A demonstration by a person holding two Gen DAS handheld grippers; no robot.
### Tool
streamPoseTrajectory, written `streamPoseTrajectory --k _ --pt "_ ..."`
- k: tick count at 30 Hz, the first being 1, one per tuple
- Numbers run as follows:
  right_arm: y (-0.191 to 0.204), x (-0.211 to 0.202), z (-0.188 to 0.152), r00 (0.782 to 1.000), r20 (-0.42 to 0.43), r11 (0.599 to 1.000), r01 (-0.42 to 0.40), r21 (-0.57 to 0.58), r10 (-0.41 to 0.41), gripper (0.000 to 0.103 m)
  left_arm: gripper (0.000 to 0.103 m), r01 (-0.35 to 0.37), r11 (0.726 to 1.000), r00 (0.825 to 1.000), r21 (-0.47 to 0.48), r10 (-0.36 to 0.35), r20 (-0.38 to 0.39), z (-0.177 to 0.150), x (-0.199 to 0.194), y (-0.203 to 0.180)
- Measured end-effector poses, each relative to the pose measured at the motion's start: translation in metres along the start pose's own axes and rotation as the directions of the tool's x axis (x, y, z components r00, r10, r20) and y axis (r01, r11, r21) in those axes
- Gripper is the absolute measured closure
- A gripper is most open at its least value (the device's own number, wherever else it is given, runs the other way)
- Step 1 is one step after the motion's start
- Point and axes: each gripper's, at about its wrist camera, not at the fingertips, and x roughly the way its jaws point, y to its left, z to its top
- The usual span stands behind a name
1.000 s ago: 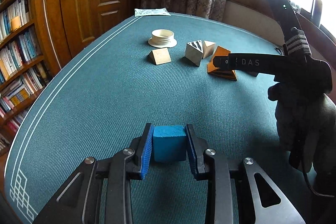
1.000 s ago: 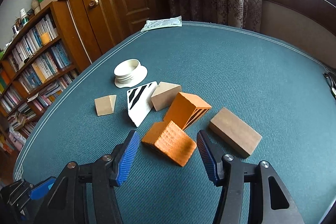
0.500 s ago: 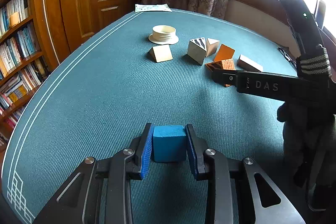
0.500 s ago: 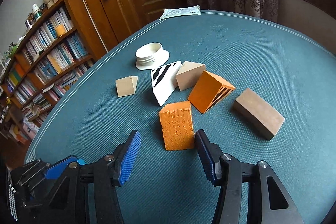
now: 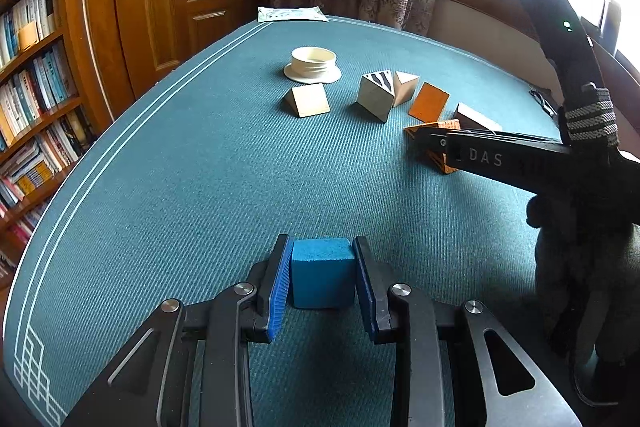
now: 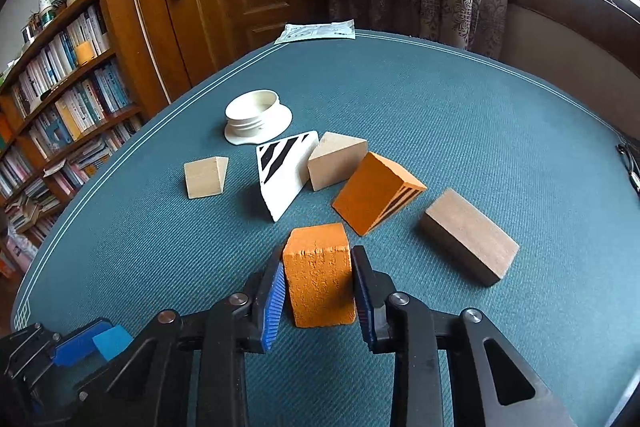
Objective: Organize rigid objects
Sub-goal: 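Grasp the orange sponge block with the right tool and lift it, then carry the orange sponge block with the right tool over the basin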
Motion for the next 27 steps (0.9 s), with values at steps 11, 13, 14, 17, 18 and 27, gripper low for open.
streamPoseTrajectory --k 11,13,14,17,18,27 --pt "-0.025 -0.04 -0.029 0.999 0.03 0.996 0.015 0.087 -0.018 0.07 0.071 -0.017 1.0 1.0 0.024 0.017 -0.004 -0.003 0.0 -0.003" --pt "-0.028 -0.046 -0.034 0.999 0.036 0.995 0.016 0.101 -0.019 0.07 0.071 -0.02 0.999 1.0 0.031 0.02 -0.005 -0.004 -0.001 -0.004" --pt "-0.029 -0.049 -0.036 0.999 0.041 0.994 0.015 0.108 -0.019 0.07 0.071 -0.021 0.999 1.0 0.034 0.021 -0.005 -0.005 -0.001 -0.004" --pt "-0.032 -0.058 -0.04 0.998 0.055 0.992 0.012 0.124 -0.019 0.07 0.072 -0.023 0.999 1.0 0.041 0.023 -0.005 -0.006 -0.003 -0.006" --pt "-0.032 -0.061 -0.041 0.998 0.062 0.992 0.012 0.128 -0.02 0.07 0.072 -0.022 0.999 1.0 0.043 0.023 -0.005 -0.006 -0.003 -0.007" --pt "-0.048 -0.091 -0.055 0.993 0.112 0.981 0.014 0.192 -0.036 0.07 0.072 0.0 0.997 1.0 0.077 -0.001 0.005 -0.007 -0.013 -0.026"
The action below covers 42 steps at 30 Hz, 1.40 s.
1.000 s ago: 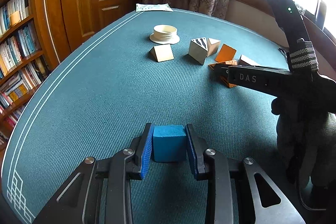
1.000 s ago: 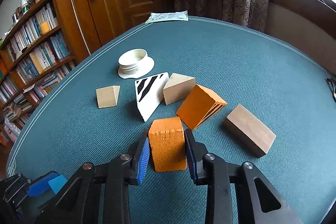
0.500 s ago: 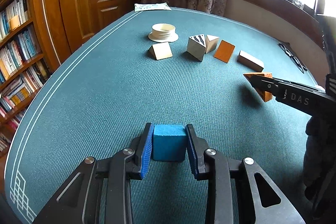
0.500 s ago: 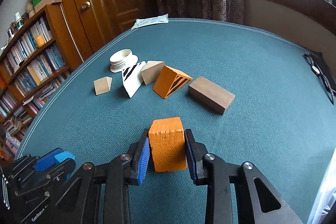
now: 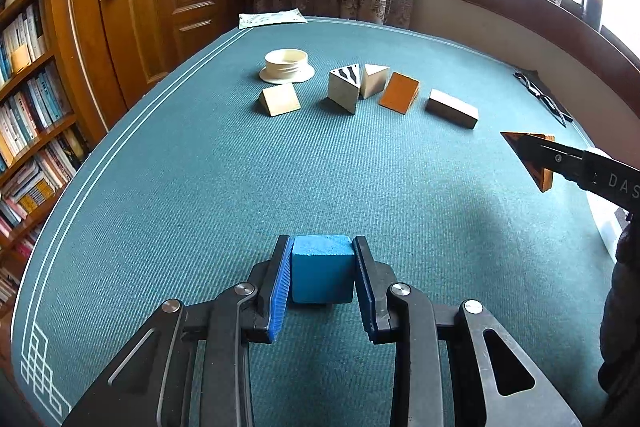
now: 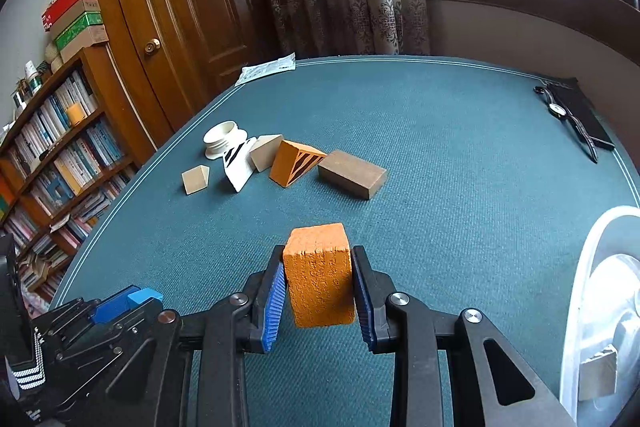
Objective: Organize rigid objects
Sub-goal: 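Carry the orange sponge block with the right tool over the basin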
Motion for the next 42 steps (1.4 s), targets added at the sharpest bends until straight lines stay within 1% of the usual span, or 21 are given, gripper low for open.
streamPoseTrajectory --k 5,10,16,21,26,32,37,42 --pt "-0.016 -0.018 -0.003 0.999 0.033 0.999 0.017 0.047 -0.019 0.07 0.072 0.02 0.999 1.0 0.026 -0.02 0.023 0.007 -0.007 -0.017" --pt "-0.037 -0.037 -0.007 0.996 0.066 0.994 0.048 0.101 -0.055 0.07 0.072 0.046 0.997 0.998 0.069 -0.05 0.043 0.014 -0.013 -0.039" --pt "-0.07 -0.062 -0.015 0.988 0.094 0.98 0.106 0.17 -0.123 0.07 0.072 0.082 0.99 0.994 0.115 -0.089 0.06 0.021 -0.017 -0.065" --pt "-0.098 -0.088 -0.027 0.975 0.104 0.959 0.167 0.229 -0.195 0.07 0.072 0.114 0.982 0.99 0.151 -0.125 0.065 0.027 -0.019 -0.086" --pt "-0.123 -0.11 -0.042 0.959 0.097 0.928 0.229 0.295 -0.267 0.07 0.072 0.148 0.971 0.984 0.185 -0.163 0.067 0.03 -0.02 -0.105" --pt "-0.148 -0.123 -0.062 0.941 0.059 0.889 0.292 0.353 -0.333 0.07 0.072 0.18 0.96 0.977 0.215 -0.199 0.071 0.031 -0.024 -0.123" --pt "-0.16 -0.127 -0.078 0.934 0.02 0.868 0.323 0.379 -0.356 0.07 0.072 0.192 0.954 0.974 0.231 -0.214 0.075 0.034 -0.027 -0.133" --pt "-0.17 -0.128 -0.087 0.932 -0.001 0.853 0.333 0.403 -0.363 0.069 0.072 0.207 0.945 0.969 0.254 -0.234 0.078 0.036 -0.029 -0.145"
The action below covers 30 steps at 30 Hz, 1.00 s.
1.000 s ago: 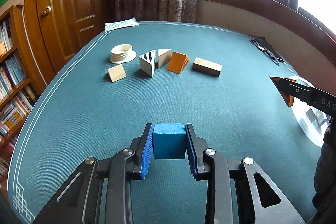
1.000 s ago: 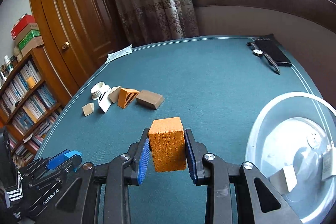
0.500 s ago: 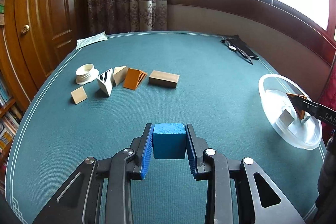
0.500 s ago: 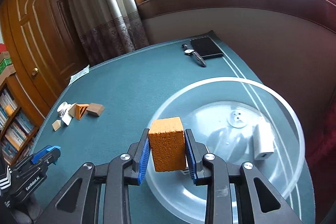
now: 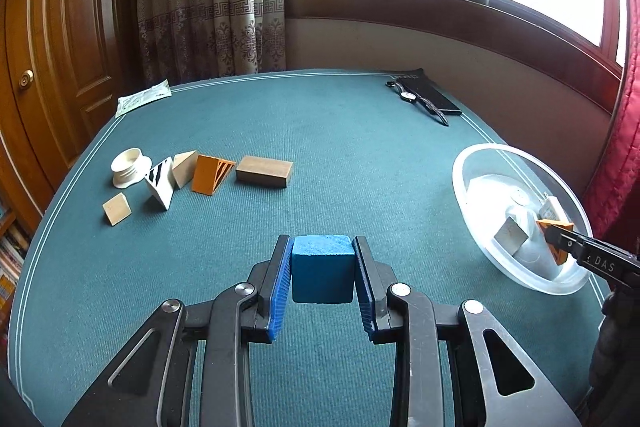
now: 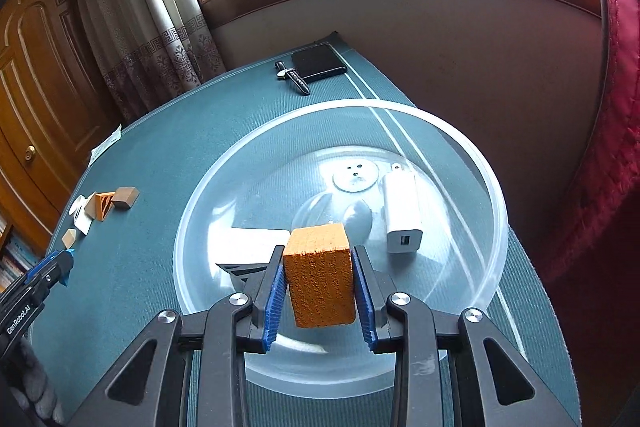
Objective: Organize rigid objects
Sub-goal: 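Carry the orange sponge block with the right tool over the basin, then lower the blue cube into the basin with the left tool while the right tool releases the sponge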
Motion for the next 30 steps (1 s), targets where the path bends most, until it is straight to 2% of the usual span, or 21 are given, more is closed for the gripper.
streamPoseTrajectory --k 6,12,19,30 --pt "-0.006 0.0 -0.002 0.999 0.009 0.999 0.034 0.001 -0.034 0.069 0.072 0.039 0.999 0.999 0.027 -0.04 0.008 0.009 0.002 -0.015" --pt "-0.011 0.0 -0.002 0.999 0.012 0.999 0.03 0.021 -0.031 0.065 0.072 0.078 0.996 0.997 0.05 -0.078 0.006 0.016 0.007 -0.031" --pt "-0.011 0.0 -0.002 0.999 0.028 0.999 0.035 0.024 -0.036 0.064 0.072 0.125 0.99 0.992 0.071 -0.125 -0.002 0.024 0.015 -0.05" --pt "-0.008 0.001 -0.006 0.999 0.044 1.0 0.03 0.0 -0.03 0.064 0.072 0.219 0.968 0.976 0.123 -0.216 -0.033 0.034 0.035 -0.088"
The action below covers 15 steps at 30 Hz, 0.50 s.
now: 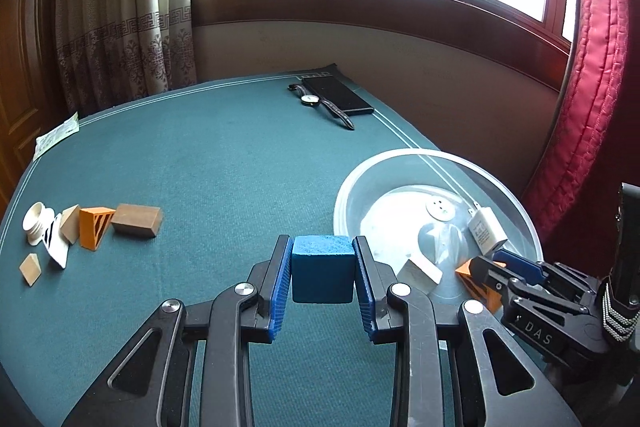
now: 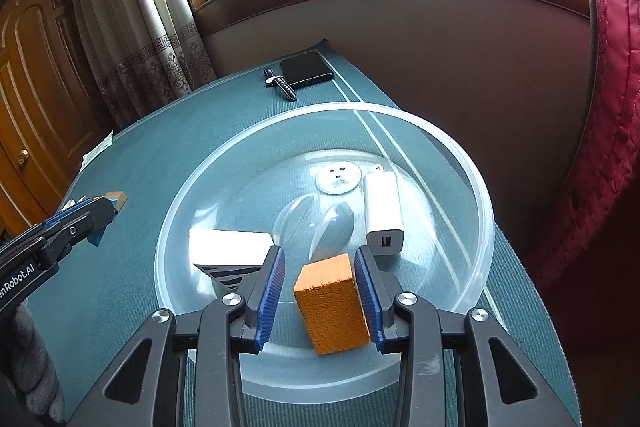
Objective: Organize rigid objects
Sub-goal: 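Lower the blue cube into the basin with the left tool while the right tool releases the sponge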
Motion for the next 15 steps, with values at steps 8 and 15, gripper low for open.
streamPoseTrajectory --k 8,15 --pt "-0.002 -0.002 -0.001 1.0 0.007 1.0 -0.005 0.005 0.005 0.064 0.072 0.08 0.996 0.996 0.035 -0.079 -0.03 0.004 0.02 -0.024" --pt "-0.002 -0.002 -0.001 1.0 0.01 1.0 -0.004 0.01 0.004 0.064 0.068 0.118 0.993 0.99 0.015 -0.117 -0.075 -0.002 0.029 -0.028"
